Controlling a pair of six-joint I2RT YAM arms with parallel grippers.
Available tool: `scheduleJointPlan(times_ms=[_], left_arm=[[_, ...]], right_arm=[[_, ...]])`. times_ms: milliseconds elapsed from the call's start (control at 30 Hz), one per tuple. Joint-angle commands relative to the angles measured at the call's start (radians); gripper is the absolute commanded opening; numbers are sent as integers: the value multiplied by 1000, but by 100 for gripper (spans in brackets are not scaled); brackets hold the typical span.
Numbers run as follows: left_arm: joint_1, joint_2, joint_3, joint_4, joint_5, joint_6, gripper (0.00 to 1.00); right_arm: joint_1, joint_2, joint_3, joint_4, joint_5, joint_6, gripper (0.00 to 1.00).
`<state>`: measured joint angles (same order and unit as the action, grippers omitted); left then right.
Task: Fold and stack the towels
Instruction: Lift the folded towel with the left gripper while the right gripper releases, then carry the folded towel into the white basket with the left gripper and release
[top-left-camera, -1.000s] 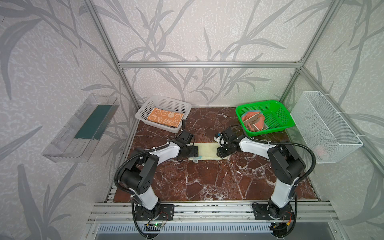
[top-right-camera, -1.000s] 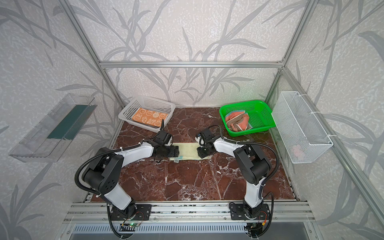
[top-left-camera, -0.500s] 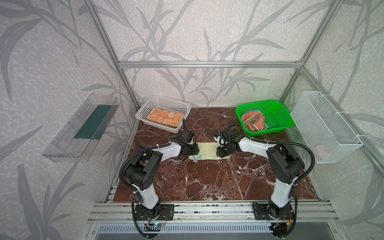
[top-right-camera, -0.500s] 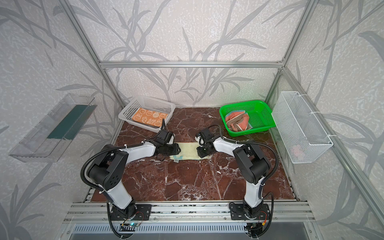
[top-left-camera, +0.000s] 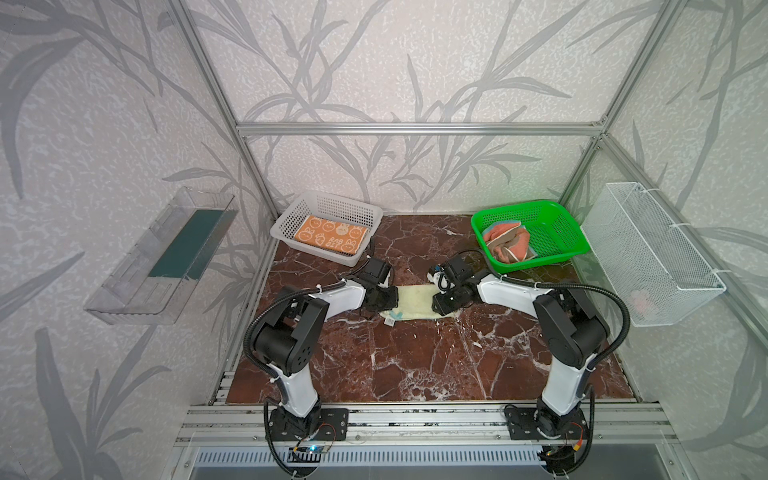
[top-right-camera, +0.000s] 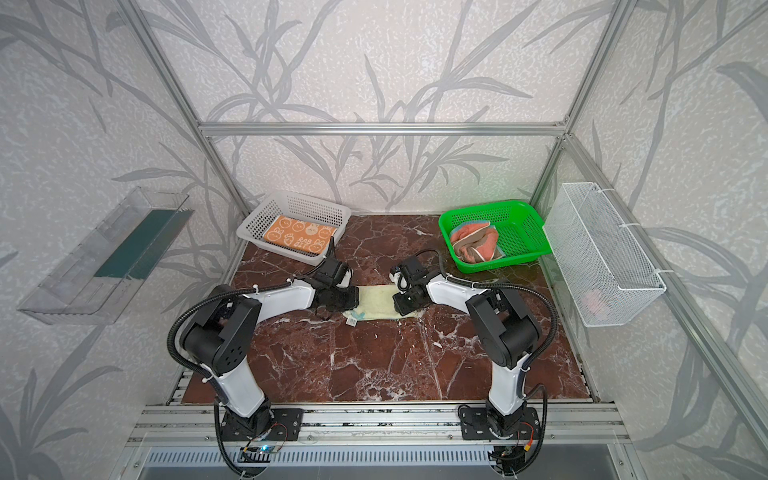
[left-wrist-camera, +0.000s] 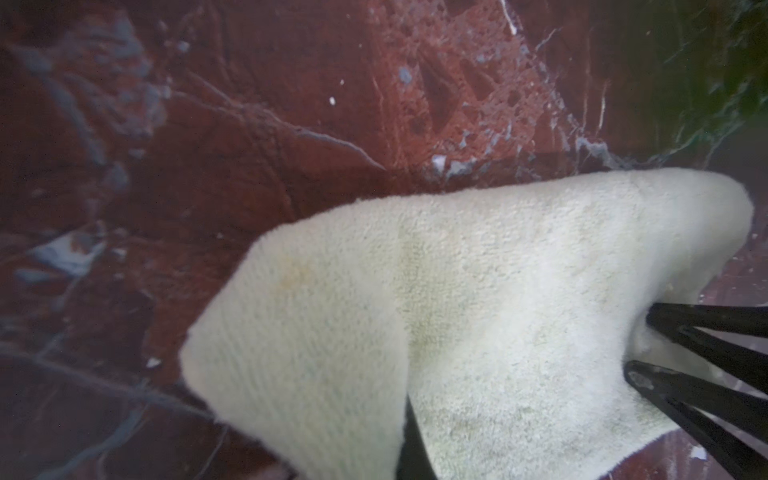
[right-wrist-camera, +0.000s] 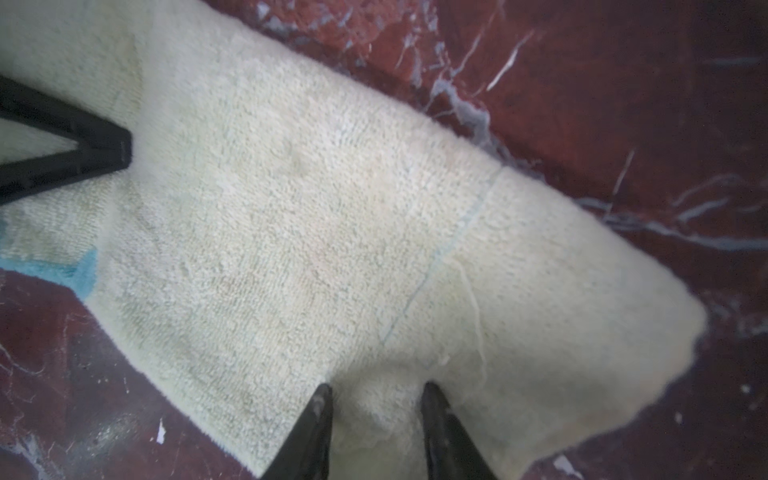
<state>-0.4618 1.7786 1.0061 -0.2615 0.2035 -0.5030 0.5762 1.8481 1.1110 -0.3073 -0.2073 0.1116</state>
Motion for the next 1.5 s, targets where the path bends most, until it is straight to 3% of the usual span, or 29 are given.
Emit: scheduleJointPlan(times_ms=[0,233,333,467,700,1167,1467], left_arm=[[1,7,93,-225,-169,90,0],[1,32,347,-423,-361,282,0],[0,67,463,-498,-440,379,0],[4,123,604,-565,-551,495,0],[40,253,886,-685,-635,653,0],[165,446,1411,-908,-630,768,0],[262,511,1453,-826,-716,864,0]], right_arm=[[-2,-102,-52,75,35,-27,41],[-13,-253,-137,223,84,-32,67],[-19,-288,-176,284,103,-28,74],[-24,-318,-233,367,119,-25,74],[-23,-306,-267,408,114,-62,74],[-23,-306,-362,587,49,-174,73],[-22,-301,-460,830,-48,-215,73]])
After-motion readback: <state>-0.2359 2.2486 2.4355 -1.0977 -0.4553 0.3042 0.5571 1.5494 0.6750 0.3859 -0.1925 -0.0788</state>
